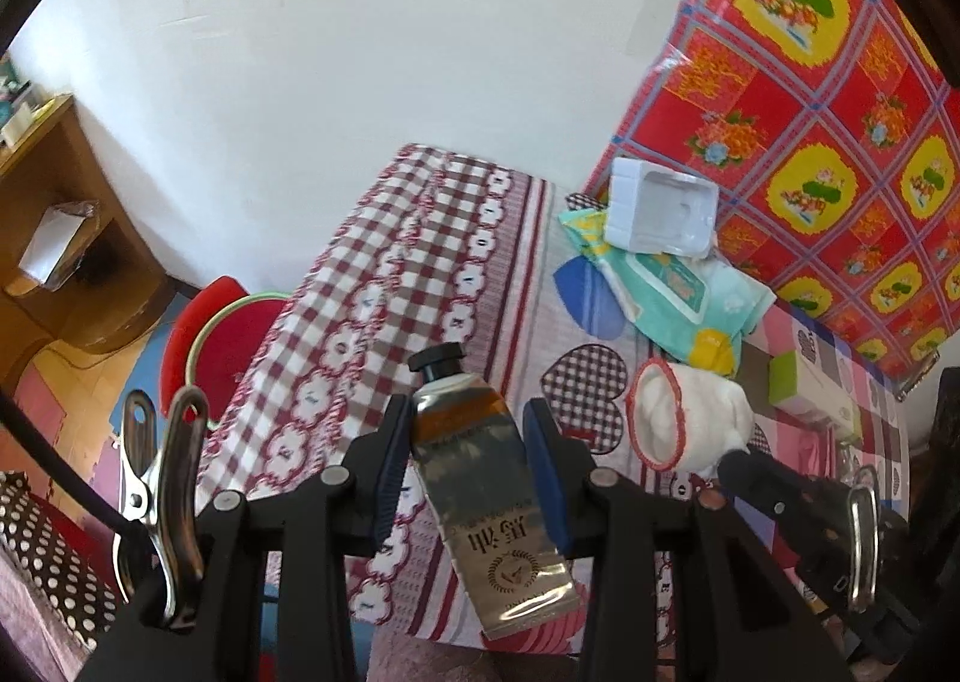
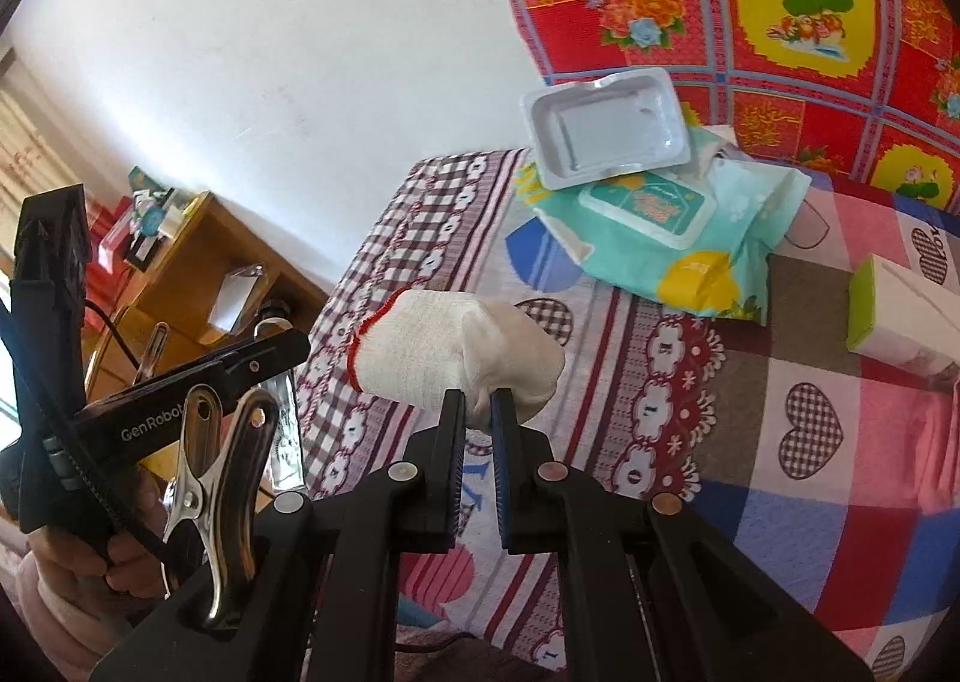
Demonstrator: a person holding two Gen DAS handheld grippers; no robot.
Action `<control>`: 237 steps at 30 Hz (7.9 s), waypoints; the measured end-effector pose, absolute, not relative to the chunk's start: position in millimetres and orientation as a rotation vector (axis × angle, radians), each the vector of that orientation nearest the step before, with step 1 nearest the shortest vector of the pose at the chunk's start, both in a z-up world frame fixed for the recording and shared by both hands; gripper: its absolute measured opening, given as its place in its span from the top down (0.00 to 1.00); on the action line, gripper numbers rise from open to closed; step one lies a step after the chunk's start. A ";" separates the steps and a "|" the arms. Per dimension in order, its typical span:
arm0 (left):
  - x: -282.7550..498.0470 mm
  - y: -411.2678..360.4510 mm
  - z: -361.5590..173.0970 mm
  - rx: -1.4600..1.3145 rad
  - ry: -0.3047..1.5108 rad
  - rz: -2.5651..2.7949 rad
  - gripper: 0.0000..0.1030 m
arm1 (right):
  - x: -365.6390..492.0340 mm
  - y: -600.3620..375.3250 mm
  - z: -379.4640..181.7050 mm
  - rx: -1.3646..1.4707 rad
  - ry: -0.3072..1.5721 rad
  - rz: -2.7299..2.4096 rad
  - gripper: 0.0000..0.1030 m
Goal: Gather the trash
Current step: 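Lift the bottle and sock and carry both toward the red bucket, then open the left gripper over the red bucket to drop the bottle, then open the right gripper over the red bucket to drop the sock, then move both grippers back over the trash on the bed, then lower both grippers onto the white plastic tray on the wet-wipe pack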
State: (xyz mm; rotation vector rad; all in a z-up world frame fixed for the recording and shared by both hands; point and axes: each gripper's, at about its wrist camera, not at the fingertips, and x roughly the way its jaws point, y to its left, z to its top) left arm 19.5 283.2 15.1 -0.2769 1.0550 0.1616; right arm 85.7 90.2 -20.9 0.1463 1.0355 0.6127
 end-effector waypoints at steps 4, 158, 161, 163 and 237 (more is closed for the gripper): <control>9.8 296.1 18.6 -0.291 1.043 0.193 0.61 | 81.6 101.6 -19.2 0.134 1.037 0.646 0.91; -34.5 568.3 -38.0 -0.428 1.074 0.425 0.61 | 87.9 419.2 -53.0 -0.059 1.172 0.890 0.74; -40.2 557.4 -26.9 -0.407 1.069 0.436 0.61 | 76.1 406.0 -48.3 -0.052 1.171 0.921 0.74; -44.6 548.8 -20.2 -0.398 1.066 0.451 0.61 | 68.9 395.4 -44.8 -0.050 1.166 0.937 0.74; 87.2 243.3 54.3 -0.142 1.005 -0.141 0.61 | 102.8 69.0 5.7 0.235 0.947 0.397 0.74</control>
